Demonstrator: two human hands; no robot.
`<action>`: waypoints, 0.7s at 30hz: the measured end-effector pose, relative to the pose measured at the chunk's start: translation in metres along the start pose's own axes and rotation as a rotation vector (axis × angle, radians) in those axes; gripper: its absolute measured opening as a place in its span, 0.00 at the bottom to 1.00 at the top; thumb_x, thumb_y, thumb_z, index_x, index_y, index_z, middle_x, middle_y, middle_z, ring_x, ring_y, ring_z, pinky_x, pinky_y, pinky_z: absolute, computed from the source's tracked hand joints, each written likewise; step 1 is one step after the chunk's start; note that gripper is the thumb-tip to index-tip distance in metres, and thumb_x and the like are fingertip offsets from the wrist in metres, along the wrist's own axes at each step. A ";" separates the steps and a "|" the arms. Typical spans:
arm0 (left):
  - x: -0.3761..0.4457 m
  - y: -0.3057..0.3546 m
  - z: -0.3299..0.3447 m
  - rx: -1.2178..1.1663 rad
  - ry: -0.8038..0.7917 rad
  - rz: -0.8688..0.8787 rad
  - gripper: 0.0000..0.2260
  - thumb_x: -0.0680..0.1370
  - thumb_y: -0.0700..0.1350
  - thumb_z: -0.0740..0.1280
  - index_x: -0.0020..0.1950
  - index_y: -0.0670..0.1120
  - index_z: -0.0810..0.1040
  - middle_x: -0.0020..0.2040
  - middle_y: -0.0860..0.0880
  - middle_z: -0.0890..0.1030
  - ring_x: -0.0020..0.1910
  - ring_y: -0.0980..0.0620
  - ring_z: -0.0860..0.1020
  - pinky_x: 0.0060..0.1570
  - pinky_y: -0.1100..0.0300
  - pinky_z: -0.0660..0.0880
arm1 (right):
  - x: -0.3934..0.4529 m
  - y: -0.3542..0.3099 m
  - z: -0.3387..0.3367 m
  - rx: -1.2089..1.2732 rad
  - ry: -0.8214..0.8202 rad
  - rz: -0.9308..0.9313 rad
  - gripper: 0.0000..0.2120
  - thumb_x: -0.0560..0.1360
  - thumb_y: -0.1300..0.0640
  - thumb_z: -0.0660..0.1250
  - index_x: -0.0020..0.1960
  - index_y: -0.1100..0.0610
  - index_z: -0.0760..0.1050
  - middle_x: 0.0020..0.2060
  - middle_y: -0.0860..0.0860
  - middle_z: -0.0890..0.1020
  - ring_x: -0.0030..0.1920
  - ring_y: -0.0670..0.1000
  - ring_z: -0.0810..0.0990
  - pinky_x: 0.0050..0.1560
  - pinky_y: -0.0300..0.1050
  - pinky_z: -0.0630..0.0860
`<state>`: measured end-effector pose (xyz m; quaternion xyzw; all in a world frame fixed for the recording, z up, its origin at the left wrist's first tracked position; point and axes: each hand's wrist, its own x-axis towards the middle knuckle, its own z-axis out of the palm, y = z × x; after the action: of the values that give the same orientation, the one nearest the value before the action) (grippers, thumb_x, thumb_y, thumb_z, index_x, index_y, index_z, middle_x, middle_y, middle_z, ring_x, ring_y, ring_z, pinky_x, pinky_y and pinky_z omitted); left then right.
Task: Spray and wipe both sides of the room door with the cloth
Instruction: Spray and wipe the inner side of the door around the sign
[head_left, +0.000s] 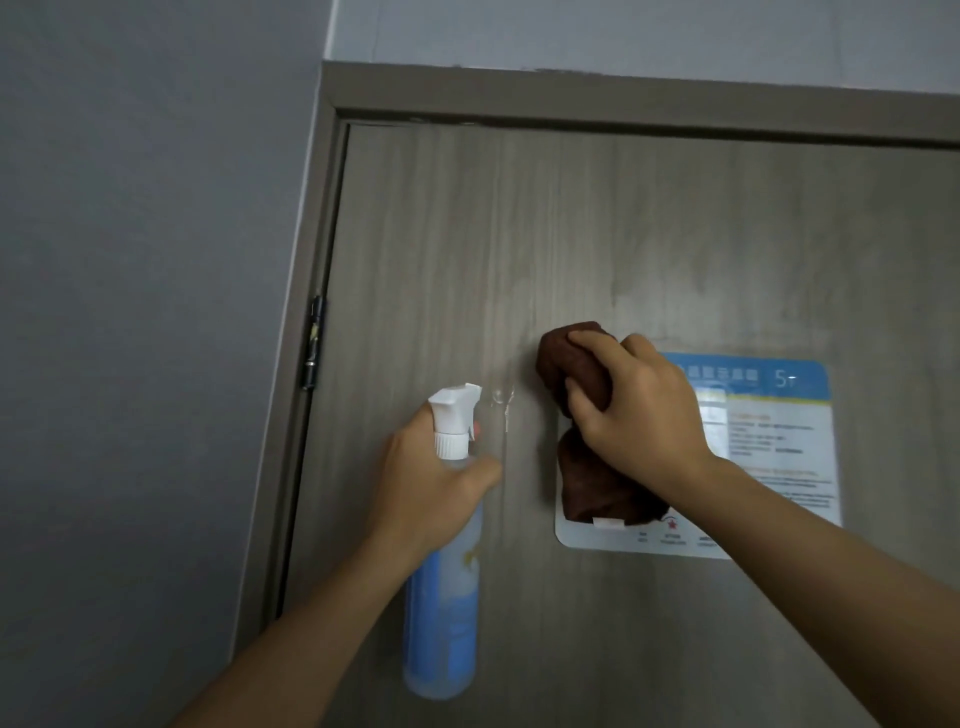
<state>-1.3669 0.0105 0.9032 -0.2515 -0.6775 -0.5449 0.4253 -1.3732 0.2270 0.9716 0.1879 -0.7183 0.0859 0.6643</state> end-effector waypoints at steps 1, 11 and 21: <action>0.000 0.000 0.000 0.006 0.003 -0.003 0.10 0.68 0.34 0.74 0.46 0.43 0.80 0.34 0.47 0.80 0.28 0.60 0.74 0.28 0.68 0.71 | 0.001 0.001 0.000 -0.003 -0.004 -0.003 0.23 0.75 0.51 0.72 0.69 0.50 0.76 0.45 0.54 0.78 0.41 0.59 0.79 0.42 0.54 0.78; -0.010 -0.029 -0.004 -0.100 -0.028 -0.105 0.13 0.70 0.30 0.73 0.51 0.41 0.81 0.36 0.47 0.79 0.31 0.58 0.75 0.30 0.67 0.72 | 0.027 -0.008 0.035 -0.156 -0.021 -0.165 0.24 0.74 0.49 0.72 0.69 0.52 0.77 0.45 0.55 0.78 0.43 0.60 0.78 0.45 0.55 0.73; -0.002 -0.057 -0.011 -0.210 -0.008 -0.145 0.17 0.63 0.40 0.71 0.51 0.46 0.84 0.41 0.43 0.83 0.36 0.55 0.79 0.36 0.64 0.76 | 0.014 -0.023 0.057 -0.342 -0.088 -0.232 0.21 0.74 0.47 0.69 0.64 0.53 0.77 0.44 0.56 0.79 0.40 0.61 0.78 0.43 0.54 0.71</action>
<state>-1.4088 -0.0153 0.8718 -0.2471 -0.6350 -0.6411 0.3532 -1.4179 0.1820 0.9768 0.1572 -0.7244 -0.1225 0.6599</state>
